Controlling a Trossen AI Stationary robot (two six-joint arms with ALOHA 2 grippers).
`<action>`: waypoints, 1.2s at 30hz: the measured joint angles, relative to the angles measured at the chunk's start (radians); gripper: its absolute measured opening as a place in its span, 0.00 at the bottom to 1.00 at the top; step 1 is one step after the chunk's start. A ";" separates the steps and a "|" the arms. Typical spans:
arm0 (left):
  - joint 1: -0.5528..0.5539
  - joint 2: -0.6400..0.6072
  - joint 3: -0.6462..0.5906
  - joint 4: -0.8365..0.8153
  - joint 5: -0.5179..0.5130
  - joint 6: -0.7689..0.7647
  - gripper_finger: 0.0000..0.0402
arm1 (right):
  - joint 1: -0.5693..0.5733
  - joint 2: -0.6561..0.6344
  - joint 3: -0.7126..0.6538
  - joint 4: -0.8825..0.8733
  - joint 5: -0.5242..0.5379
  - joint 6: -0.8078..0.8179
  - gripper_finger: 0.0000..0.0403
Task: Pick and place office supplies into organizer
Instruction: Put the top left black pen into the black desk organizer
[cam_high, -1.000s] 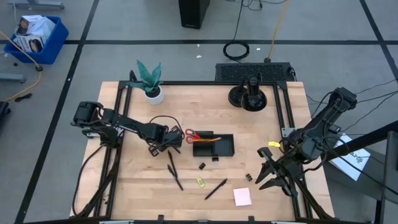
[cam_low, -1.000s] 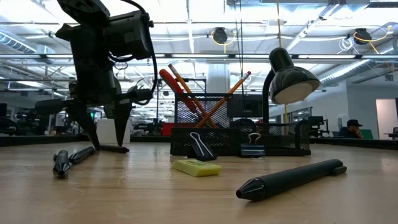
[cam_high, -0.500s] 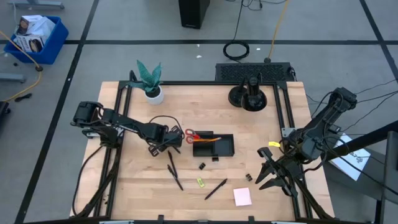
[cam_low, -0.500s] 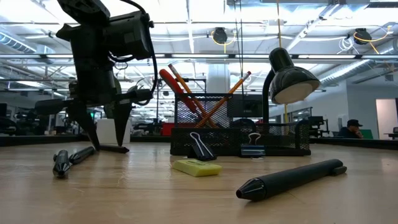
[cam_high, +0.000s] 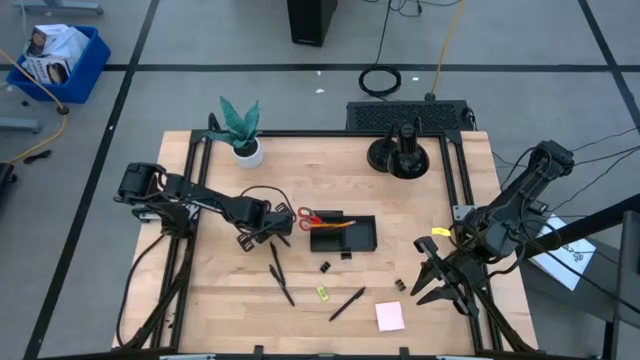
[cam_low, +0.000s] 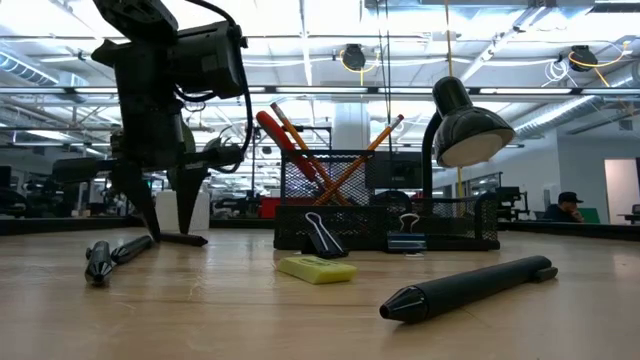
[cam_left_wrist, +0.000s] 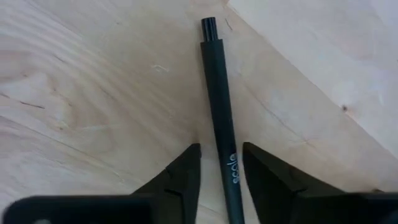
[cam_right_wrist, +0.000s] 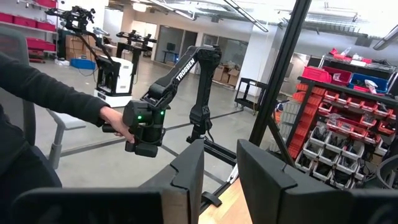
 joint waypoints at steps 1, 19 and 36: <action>0.000 0.000 0.000 -0.002 0.000 0.000 0.27 | 0.000 0.000 0.000 0.000 0.000 0.000 0.23; 0.000 0.001 0.000 -0.001 -0.064 0.010 0.06 | 0.000 0.000 0.000 0.000 0.000 0.000 0.23; 0.000 0.001 -0.002 -0.002 -0.115 0.030 0.07 | 0.000 0.000 0.000 0.000 0.000 0.019 0.23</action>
